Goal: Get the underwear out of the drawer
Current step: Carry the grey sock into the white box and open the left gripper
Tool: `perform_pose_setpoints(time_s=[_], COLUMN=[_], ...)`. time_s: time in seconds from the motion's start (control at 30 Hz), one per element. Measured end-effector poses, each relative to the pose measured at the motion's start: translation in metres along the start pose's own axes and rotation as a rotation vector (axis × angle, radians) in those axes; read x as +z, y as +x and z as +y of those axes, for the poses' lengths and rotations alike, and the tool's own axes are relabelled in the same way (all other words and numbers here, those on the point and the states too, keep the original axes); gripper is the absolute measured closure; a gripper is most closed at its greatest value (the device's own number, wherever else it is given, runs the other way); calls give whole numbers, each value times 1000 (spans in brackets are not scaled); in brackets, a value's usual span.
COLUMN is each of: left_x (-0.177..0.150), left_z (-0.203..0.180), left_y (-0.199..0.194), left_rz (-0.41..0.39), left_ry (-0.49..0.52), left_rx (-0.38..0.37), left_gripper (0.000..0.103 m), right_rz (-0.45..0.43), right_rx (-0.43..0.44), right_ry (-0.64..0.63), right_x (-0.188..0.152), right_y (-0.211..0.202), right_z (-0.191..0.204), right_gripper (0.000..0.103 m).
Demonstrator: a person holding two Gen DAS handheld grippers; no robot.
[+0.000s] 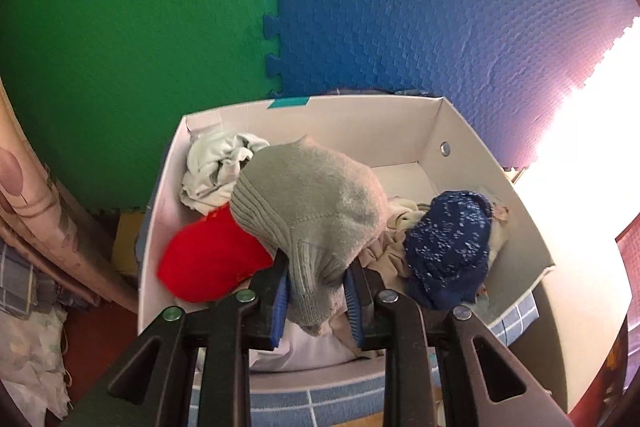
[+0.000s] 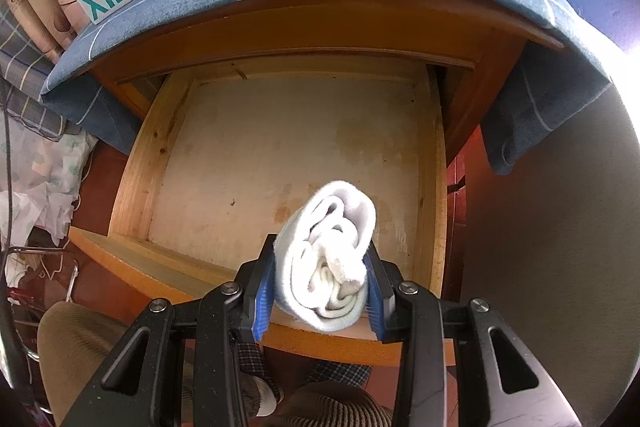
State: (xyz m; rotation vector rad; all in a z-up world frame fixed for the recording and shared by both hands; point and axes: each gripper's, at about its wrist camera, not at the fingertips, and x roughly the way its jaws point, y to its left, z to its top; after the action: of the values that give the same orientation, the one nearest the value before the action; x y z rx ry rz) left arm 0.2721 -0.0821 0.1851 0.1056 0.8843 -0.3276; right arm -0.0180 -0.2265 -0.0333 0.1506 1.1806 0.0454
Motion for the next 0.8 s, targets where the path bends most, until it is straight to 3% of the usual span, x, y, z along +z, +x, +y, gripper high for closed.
perform_pose_setpoints(time_s=[0.37,0.47,0.6,0.8], left_x=[-8,-10,-13,-19], left_z=[-4,-2,5,0], left_y=[18,11,5,-4], left_rz=[9,-4,0,0], left_ry=[12,0,-25,-10], left_rx=[9,-12,-44,-40], left_gripper=[75,72,60,56], right_rz=[8,9,13,17], right_rx=[-6,-10,-17,-24], right_ry=[-5,-8,-9,-10], right_x=[1,1,1,1], right_y=[0,1,3,6], right_z=[3,4,6,7], right_gripper=[68,68,68,68])
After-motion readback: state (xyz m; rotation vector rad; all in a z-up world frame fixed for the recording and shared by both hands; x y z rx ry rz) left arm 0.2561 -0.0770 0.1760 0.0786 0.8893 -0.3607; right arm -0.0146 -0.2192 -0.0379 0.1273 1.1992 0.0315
